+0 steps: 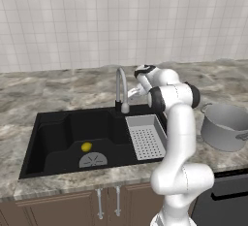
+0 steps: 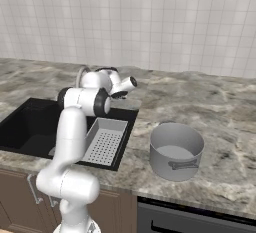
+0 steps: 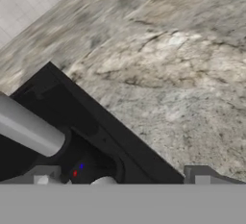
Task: Dump the lemon from the pot into the sink. Then turn on the water and wash the lemon. Then turn off the water and put the lemon back in the pot.
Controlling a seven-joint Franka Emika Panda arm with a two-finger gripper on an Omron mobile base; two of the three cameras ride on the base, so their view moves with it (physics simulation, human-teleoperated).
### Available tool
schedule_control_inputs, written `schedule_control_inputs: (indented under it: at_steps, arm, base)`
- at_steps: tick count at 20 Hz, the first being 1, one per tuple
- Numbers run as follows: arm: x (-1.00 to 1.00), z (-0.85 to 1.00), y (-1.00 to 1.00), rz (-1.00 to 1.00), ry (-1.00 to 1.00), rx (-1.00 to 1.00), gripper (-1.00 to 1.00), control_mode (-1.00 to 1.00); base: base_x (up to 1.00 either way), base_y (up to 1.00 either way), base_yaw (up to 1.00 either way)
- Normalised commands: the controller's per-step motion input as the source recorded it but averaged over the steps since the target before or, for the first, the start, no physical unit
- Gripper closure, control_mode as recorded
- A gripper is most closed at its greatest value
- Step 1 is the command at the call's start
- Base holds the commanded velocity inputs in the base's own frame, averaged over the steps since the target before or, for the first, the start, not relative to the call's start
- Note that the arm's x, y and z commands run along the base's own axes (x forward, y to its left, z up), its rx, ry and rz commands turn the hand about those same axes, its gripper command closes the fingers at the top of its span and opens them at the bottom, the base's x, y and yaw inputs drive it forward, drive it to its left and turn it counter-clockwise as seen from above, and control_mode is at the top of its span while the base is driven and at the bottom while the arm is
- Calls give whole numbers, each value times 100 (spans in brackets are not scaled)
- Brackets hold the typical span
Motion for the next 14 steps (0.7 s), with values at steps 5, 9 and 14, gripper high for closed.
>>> schedule_control_inputs:
  at_steps: [5, 9, 14]
  arm:
    - [15, -28, 12, 0, 0, 0, -100, -100]
    - [-2, -25, 11, 0, -1, 0, -100, -100]
    - [-4, -24, 9, 0, -1, 0, -100, -100]
  base:
    - [0, 0, 0]
    - [0, 0, 0]
    - [0, 0, 0]
